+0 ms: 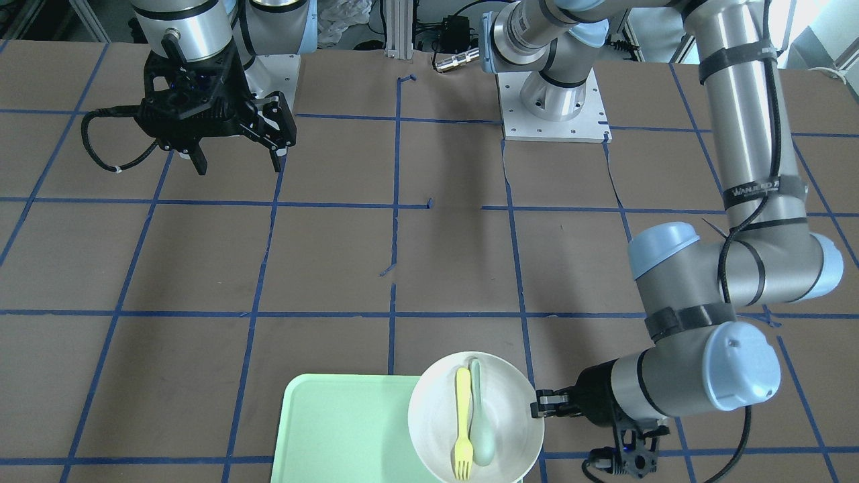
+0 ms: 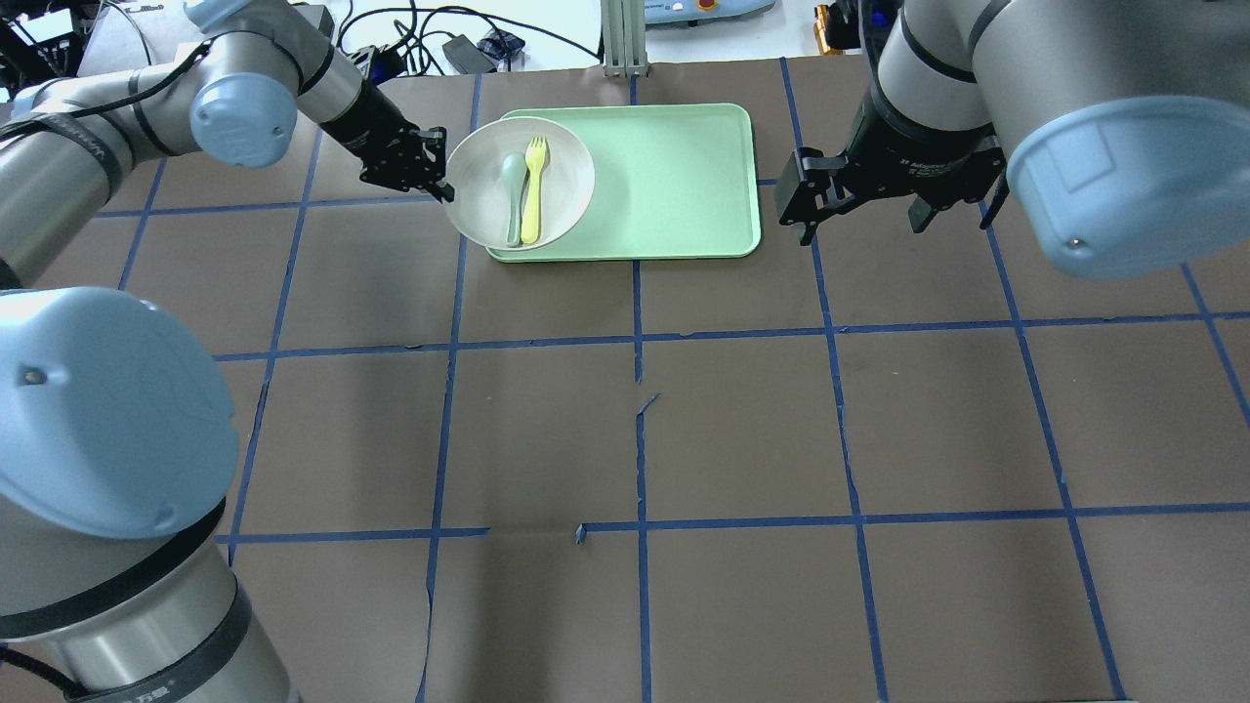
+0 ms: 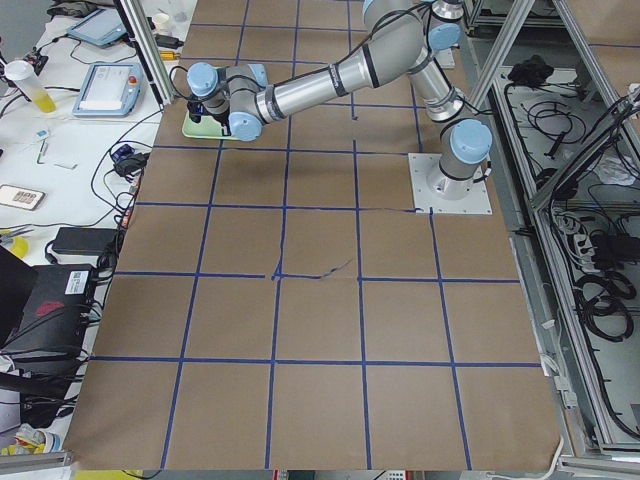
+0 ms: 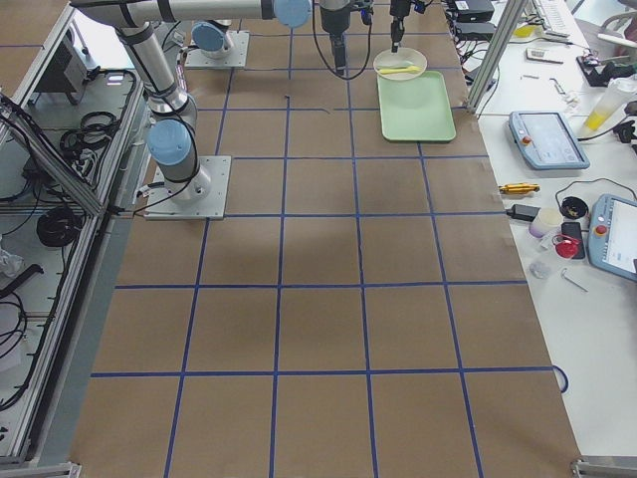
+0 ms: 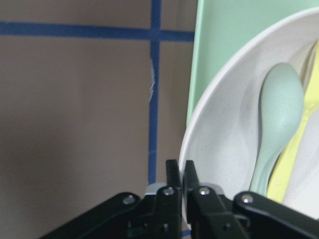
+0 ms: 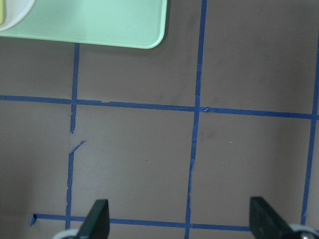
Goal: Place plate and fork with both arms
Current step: 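Carry the plate with the left gripper onto the light green tray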
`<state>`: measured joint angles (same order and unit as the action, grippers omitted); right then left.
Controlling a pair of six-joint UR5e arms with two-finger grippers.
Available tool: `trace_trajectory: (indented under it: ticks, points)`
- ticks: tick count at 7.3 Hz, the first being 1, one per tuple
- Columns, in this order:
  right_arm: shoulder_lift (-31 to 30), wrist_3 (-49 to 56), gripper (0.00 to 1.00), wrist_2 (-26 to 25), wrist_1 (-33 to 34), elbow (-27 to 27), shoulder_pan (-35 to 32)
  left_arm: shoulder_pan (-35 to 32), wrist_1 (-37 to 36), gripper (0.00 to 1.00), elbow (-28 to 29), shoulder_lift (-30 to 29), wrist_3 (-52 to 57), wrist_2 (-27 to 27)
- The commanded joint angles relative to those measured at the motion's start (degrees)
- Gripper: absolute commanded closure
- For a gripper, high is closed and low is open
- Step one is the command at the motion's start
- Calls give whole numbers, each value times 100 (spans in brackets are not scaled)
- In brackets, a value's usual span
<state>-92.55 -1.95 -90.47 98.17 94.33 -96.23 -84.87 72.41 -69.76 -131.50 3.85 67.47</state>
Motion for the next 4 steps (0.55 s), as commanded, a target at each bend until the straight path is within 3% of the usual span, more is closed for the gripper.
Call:
trace_trajectory:
  ticks: [1,4]
  points:
    - [-9,-16,0,3,0,-3,-1,-406,-8,100,646,-568,-200,20]
    - [-9,-16,0,-6,0,6,-10,-698,-17,100,946,-903,-305,196]
